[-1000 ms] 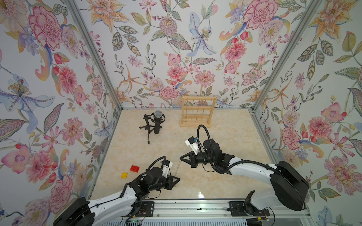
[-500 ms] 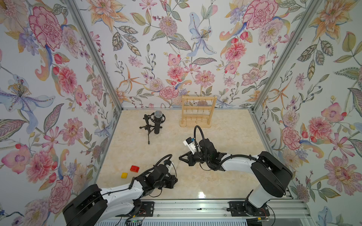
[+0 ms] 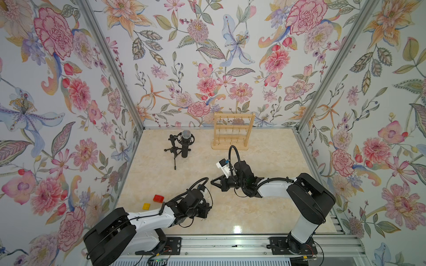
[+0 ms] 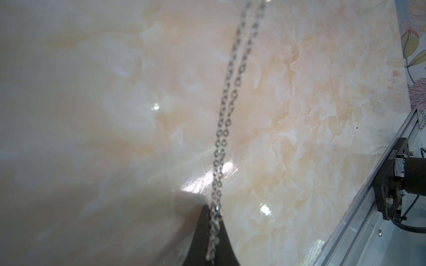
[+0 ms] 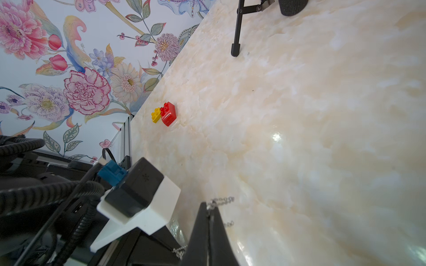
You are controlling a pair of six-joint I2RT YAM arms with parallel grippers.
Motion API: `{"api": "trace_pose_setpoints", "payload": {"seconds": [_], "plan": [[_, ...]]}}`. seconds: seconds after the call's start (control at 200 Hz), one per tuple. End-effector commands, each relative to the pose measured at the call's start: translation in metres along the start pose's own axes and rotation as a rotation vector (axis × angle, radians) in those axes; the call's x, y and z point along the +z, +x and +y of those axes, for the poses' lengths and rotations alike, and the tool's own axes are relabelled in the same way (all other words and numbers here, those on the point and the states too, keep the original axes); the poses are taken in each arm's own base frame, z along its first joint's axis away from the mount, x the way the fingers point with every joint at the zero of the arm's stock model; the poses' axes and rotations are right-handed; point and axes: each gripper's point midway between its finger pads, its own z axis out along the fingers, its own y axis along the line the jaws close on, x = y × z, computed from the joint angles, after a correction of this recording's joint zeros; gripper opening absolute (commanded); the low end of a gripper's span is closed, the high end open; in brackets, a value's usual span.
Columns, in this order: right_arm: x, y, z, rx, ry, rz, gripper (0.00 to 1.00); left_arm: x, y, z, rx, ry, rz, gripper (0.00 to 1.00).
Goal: Take the necklace off the jewelry display stand
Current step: Place the necklace at the center of the board.
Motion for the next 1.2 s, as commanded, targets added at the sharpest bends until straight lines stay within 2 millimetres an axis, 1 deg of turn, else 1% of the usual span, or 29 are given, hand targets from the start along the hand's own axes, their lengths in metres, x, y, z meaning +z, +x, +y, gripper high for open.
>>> {"api": "trace_pose_setpoints", "payload": {"seconds": [0.0, 0.12, 0.18, 0.27, 0.345, 0.485, 0.54, 0.645, 0.806, 0.871, 1.036, 1.196], "plan": [[0.005, -0.009, 0.002, -0.004, -0.032, -0.017, 0.00, 0.002, 0.009, 0.013, 0.034, -0.080, 0.043, 0.04], [0.006, -0.007, 0.001, 0.002, -0.035, -0.014, 0.00, 0.002, 0.010, 0.015, 0.039, -0.099, 0.052, 0.08], [0.006, -0.006, 0.001, 0.002, -0.035, -0.012, 0.00, 0.002, 0.010, 0.017, 0.044, -0.109, 0.055, 0.09], [0.007, -0.004, 0.000, 0.008, -0.037, -0.009, 0.00, 0.001, 0.012, 0.025, 0.053, -0.158, 0.065, 0.09], [0.007, -0.003, 0.001, 0.012, -0.042, -0.009, 0.00, 0.000, 0.015, 0.031, 0.053, -0.183, 0.076, 0.12], [0.007, -0.002, 0.000, 0.014, -0.039, -0.008, 0.00, 0.001, 0.021, 0.037, 0.053, -0.201, 0.099, 0.22], [0.007, -0.002, -0.001, 0.013, -0.038, -0.010, 0.00, 0.000, 0.020, 0.039, 0.059, -0.220, 0.099, 0.28], [0.007, -0.001, -0.002, 0.015, -0.035, -0.008, 0.00, -0.003, 0.016, 0.041, 0.070, -0.250, 0.091, 0.32], [0.007, -0.001, -0.002, 0.017, -0.035, -0.008, 0.00, -0.007, 0.013, 0.046, 0.072, -0.286, 0.081, 0.40], [0.007, -0.002, -0.003, 0.017, -0.035, -0.010, 0.00, -0.009, 0.011, 0.046, 0.077, -0.291, 0.074, 0.40], [0.006, -0.002, -0.004, 0.022, -0.034, -0.013, 0.00, -0.012, 0.004, 0.037, 0.093, -0.263, 0.063, 0.35], [0.006, -0.002, -0.007, 0.030, -0.027, -0.014, 0.00, -0.012, 0.003, 0.023, 0.105, -0.205, 0.060, 0.26]]}}
